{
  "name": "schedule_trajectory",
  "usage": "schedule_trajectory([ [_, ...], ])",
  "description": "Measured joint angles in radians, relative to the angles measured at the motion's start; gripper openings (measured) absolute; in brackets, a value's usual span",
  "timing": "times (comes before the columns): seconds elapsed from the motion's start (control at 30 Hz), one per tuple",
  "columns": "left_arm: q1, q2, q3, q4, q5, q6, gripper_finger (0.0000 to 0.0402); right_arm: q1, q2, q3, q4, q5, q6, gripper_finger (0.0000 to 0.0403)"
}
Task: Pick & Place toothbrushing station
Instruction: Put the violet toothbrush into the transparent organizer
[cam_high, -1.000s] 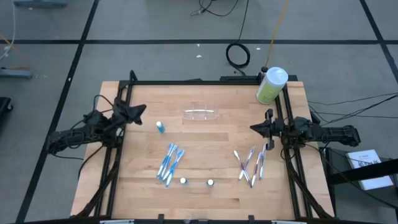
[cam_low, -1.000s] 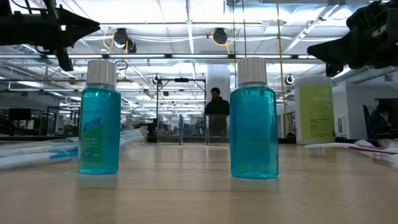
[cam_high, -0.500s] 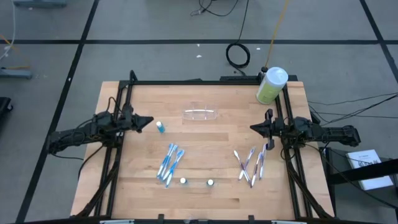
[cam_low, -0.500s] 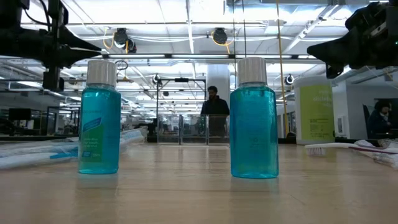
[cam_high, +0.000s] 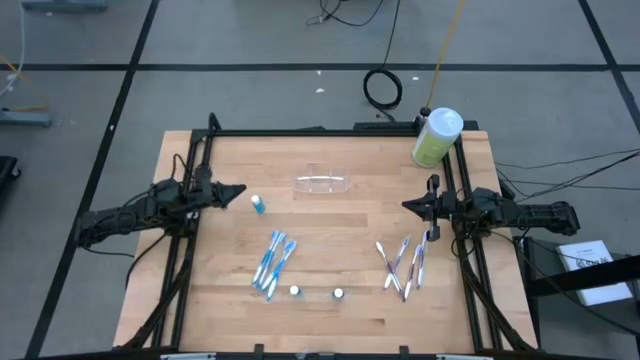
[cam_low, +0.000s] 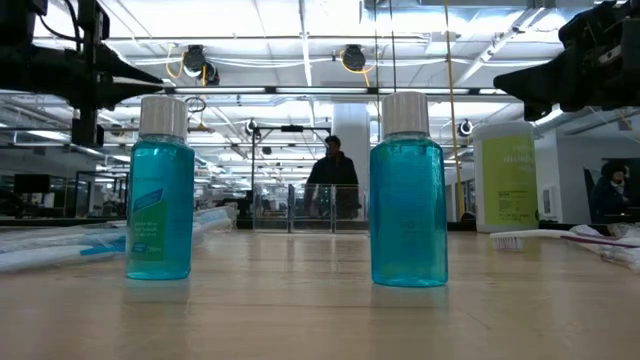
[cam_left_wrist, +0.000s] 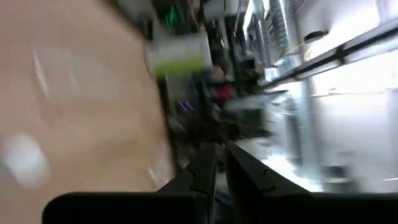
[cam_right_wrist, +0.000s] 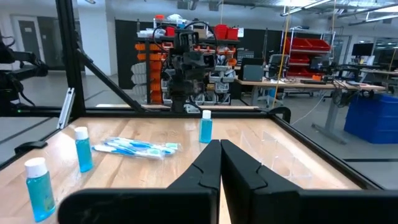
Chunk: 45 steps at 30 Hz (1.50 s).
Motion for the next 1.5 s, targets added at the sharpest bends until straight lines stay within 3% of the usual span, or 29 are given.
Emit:
schedule_trajectory([
  [0.07, 0.0, 0.007, 0.0, -0.012, -0.057, 0.403, 0.0037, 0.0, 0.0, 0.0, 0.0, -0.001, 0.0, 0.0],
  [0.17, -0.001, 0.011, 0.0, -0.014, -0.041, 0.97, 0.0037, 0.0, 0.0, 0.0, 0.0, -0.001, 0.001, 0.0],
  [0.23, -0.001, 0.011, 0.0, -0.013, -0.018, 1.171, 0.0037, 0.0, 0.0, 0.0, 0.0, -0.002, 0.003, 0.0],
  [0.33, -0.001, 0.011, 0.0, 0.008, -0.013, 1.308, 0.0037, 0.0, 0.0, 0.0, -0.004, -0.003, 0.065, 0.0],
  [0.47, -0.001, 0.013, 0.0, 0.015, -0.032, 1.336, 0.0037, 0.0, 0.001, 0.0, -0.007, -0.004, 0.269, 0.0],
  [0.63, -0.001, 0.035, 0.0, 0.056, -0.032, 1.276, 0.0037, 0.0, 0.026, 0.0, 0.0, -0.004, 0.267, 0.0011],
  [0.9, -0.001, 0.074, 0.0, 0.067, -0.063, 1.193, 0.0037, 0.067, 0.158, 0.04, 0.153, -0.031, 0.258, 0.0125],
  [1.03, -0.001, 0.105, 0.0, 0.067, -0.063, 1.195, 0.0037, 0.137, 0.297, 0.202, -0.031, -0.001, 0.303, 0.018],
  [1.13, -0.001, 0.131, 0.0, 0.065, -0.062, 1.187, 0.0037, 0.19, 0.443, 0.36, -0.332, 0.094, 0.415, 0.0191],
  [1.23, -0.001, 0.157, 0.0, 0.067, -0.062, 1.146, 0.0037, 0.222, 0.601, 0.508, -0.671, 0.154, 0.635, 0.0186],
  [1.37, -0.001, 0.183, 0.0, 0.068, -0.062, 1.114, 0.0037, 0.233, 0.772, 0.63, -1.026, 0.094, 0.947, 0.0169],
  [1.5, -0.001, 0.204, 0.0, 0.068, -0.061, 1.119, 0.0037, 0.232, 0.865, 0.631, -1.137, -0.022, 1.155, 0.0155],
])
